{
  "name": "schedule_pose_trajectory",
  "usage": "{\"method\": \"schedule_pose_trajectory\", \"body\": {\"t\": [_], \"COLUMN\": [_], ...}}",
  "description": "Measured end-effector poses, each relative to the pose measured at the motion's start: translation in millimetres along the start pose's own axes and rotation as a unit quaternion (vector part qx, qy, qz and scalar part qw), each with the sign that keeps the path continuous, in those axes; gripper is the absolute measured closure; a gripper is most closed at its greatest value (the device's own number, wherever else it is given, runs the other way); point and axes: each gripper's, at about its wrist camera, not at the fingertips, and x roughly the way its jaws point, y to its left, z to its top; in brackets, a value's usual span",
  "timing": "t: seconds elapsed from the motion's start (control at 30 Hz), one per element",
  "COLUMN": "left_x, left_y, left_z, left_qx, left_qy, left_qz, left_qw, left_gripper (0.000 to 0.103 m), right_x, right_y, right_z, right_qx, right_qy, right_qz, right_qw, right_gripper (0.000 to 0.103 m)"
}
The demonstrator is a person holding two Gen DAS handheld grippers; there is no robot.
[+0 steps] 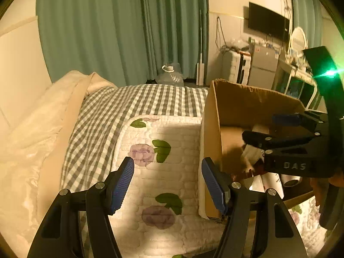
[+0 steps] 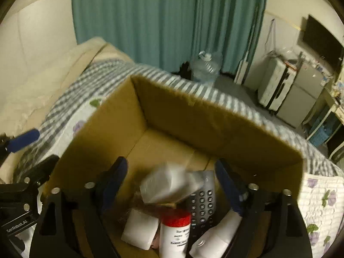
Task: Organize rigid objects
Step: 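Place the white charger and white tube into the box and release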
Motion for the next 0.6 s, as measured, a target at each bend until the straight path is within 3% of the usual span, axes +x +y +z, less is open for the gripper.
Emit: {"method": "schedule_pose_trajectory", "body": {"t": [0.13, 0.4, 0.6], "left_x": [-14, -66, -81], "left_y": [-4, -11, -8], "left_z": [-2, -12, -71], "left_qx": [0.012, 0.021, 0.024], "left_qy": [-0.006, -0.029, 0.005], "left_qz": [0.006, 0.008, 0.003], "left_qw": [0.9999, 0.9993, 0.9997], "left_gripper": [0.035, 0.035, 0.035], "right_x": [-24, -129, -179], "right_y": [-11, -5, 7], "right_z": [-5, -29, -79], "right_qx": [0.031, 0.032, 0.028], "right_qy": [-0.016, -0.065, -0.075], "right_qz": [-0.004, -0.011, -0.013], "right_qw": [0.999, 0.997, 0.997], "right_gripper": [0.014, 0.008, 0.006]}}
